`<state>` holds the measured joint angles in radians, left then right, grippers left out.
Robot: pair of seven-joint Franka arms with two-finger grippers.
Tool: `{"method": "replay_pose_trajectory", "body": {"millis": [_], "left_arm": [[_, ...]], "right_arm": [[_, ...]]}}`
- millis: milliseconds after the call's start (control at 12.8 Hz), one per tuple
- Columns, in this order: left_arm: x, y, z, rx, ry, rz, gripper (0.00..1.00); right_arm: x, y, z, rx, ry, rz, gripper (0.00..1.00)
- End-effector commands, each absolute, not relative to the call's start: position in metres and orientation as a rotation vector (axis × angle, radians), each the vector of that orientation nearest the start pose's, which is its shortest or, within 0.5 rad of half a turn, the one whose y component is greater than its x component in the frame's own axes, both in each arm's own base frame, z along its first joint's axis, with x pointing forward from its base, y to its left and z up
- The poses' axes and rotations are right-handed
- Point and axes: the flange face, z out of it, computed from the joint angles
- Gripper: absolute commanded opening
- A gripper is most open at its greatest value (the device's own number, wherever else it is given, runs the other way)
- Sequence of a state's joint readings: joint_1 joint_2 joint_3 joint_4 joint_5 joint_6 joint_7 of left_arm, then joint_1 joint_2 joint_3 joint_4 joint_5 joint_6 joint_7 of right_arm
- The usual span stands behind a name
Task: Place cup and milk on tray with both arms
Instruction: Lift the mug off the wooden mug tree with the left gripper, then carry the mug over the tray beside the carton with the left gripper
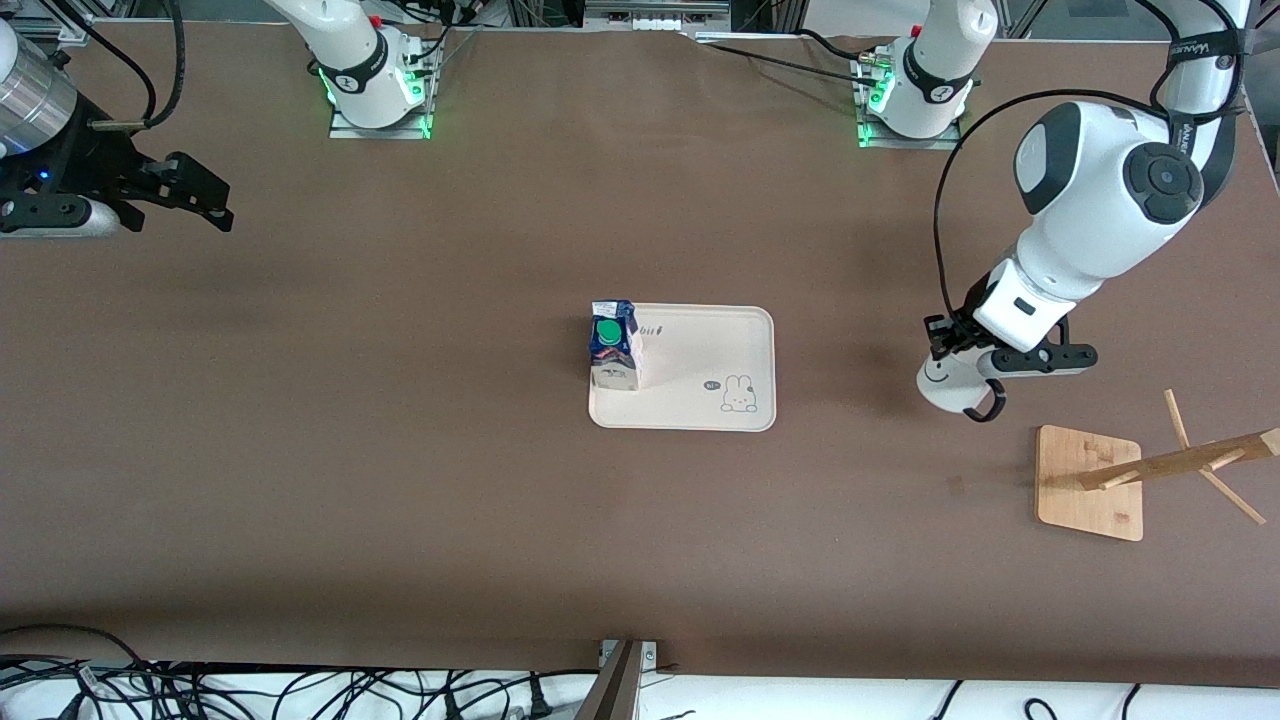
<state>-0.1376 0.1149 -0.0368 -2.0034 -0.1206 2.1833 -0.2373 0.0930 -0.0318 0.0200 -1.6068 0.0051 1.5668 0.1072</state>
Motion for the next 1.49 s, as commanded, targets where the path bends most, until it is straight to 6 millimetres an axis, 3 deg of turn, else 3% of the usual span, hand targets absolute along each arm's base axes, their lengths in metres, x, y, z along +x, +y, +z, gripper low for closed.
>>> {"method": "replay_pose_trajectory", "body": {"millis": [0, 157, 313, 392, 627, 705, 862, 1097, 1332, 1410], "left_arm": [[0.578, -0.117, 0.409, -3.26, -0.217, 0.005, 0.0], [0.574, -0.138, 0.397, -3.252, -0.108, 0.093, 0.0], [0.572, -0.184, 0.388, -3.233, 0.317, 0.16, 0.0], [0.572, -0.195, 0.389, -3.23, 0.357, 0.2, 0.0], [0.567, -0.252, 0.403, -3.231, 0.498, 0.236, 0.0], [0.566, -0.271, 0.406, -3.25, 0.496, 0.236, 0.0], [0.567, -0.301, 0.394, -3.288, 0.392, 0.287, 0.0], [0.565, -0.351, 0.336, -3.31, 0.277, 0.454, 0.0], [0.572, -0.389, 0.307, -3.297, 0.333, 0.465, 0.0], [0.579, -0.392, 0.298, -3.3, 0.331, 0.466, 0.0]], "right_arm": [[0.543, 0.061, 0.63, -3.149, -0.01, 0.004, 1.0], [0.543, 0.06, 0.63, -3.149, -0.007, 0.004, 1.0], [0.543, 0.06, 0.63, -3.149, -0.007, 0.004, 1.0], [0.543, 0.06, 0.63, -3.149, -0.005, 0.004, 1.0], [0.543, 0.06, 0.63, -3.149, -0.007, 0.004, 1.0], [0.543, 0.06, 0.63, -3.149, -0.007, 0.004, 1.0], [0.543, 0.06, 0.629, -3.149, -0.007, 0.006, 1.0], [0.543, 0.06, 0.629, -3.149, -0.007, 0.006, 1.0], [0.543, 0.059, 0.628, -3.148, -0.005, 0.011, 1.0], [0.543, 0.059, 0.628, -3.149, -0.005, 0.013, 1.0]]}}
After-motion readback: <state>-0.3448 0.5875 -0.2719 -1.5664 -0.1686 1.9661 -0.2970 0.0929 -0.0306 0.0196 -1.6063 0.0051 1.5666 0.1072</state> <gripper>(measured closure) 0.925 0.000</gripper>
